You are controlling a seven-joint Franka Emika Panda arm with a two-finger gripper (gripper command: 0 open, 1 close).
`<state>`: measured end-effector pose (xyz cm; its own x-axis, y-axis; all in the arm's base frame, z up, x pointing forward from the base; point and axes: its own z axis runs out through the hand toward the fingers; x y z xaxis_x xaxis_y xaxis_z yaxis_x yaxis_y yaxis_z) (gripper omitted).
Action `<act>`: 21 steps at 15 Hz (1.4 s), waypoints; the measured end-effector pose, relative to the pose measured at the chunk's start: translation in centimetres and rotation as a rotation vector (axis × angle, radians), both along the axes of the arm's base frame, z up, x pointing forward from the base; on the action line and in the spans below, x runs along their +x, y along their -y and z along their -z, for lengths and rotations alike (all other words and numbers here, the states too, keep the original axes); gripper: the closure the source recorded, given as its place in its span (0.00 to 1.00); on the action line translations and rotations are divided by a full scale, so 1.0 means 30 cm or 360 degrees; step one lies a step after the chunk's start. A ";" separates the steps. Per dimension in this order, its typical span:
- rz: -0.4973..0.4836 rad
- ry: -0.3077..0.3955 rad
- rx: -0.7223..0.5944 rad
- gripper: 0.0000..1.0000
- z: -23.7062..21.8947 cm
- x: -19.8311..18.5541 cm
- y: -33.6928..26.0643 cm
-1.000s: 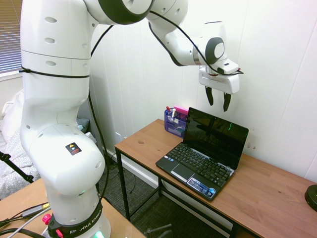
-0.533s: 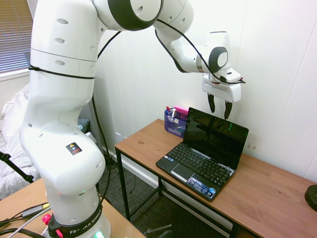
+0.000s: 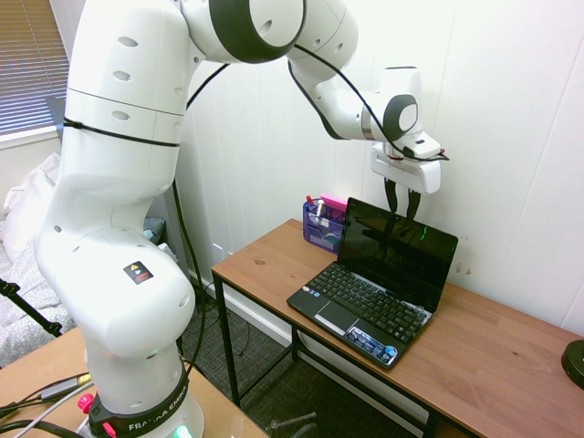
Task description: Close the laptop lid
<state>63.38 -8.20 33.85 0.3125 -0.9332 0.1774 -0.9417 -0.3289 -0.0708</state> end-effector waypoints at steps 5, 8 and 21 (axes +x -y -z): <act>0.0006 0.0000 0.0002 1.00 0.003 0.001 -0.001; 0.0004 0.0000 0.0006 1.00 0.004 0.001 -0.007; 0.0053 -0.0114 0.0041 1.00 0.069 -0.203 -0.028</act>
